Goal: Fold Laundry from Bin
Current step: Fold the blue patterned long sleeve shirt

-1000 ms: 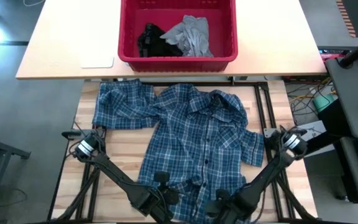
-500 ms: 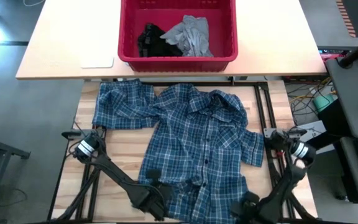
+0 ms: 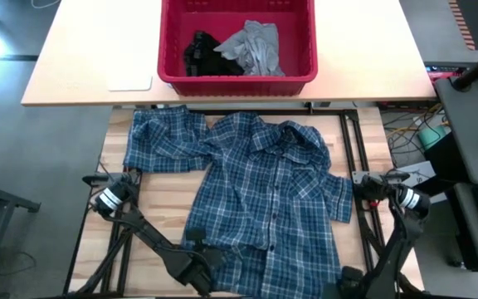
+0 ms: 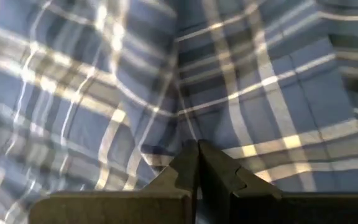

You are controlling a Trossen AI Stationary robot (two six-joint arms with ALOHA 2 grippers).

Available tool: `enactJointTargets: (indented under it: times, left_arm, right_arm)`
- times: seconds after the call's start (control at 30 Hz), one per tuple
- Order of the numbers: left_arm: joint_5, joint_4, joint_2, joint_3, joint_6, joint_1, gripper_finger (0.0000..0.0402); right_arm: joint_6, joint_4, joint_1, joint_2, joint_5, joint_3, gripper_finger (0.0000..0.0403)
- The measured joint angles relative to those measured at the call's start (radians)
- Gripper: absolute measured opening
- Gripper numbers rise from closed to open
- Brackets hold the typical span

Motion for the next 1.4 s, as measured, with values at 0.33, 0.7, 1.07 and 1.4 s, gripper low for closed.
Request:
enactJointTargets:
  times: [0.33,0.7,1.07,1.4]
  left_arm:
    - [-0.040,-0.008,-0.077,0.124,0.113,0.004,0.0000]
    - [-0.082,-0.014,-0.224,0.072,-0.050,-0.030,0.0000]
    - [-0.086,-0.003,-0.231,0.073,-0.108,-0.050,0.0000]
    - [-0.134,0.146,-0.175,0.074,-0.064,-0.055,0.0000]
  right_arm:
    - [-0.394,-0.023,-0.213,-0.001,0.499,0.157,0.0219]
    - [-0.806,0.310,-0.492,0.119,0.390,0.105,0.0180]
    - [-0.870,0.326,-0.656,0.182,0.364,0.121,0.0173]
    - [-0.874,0.278,-0.800,0.070,0.342,0.124,0.0176]
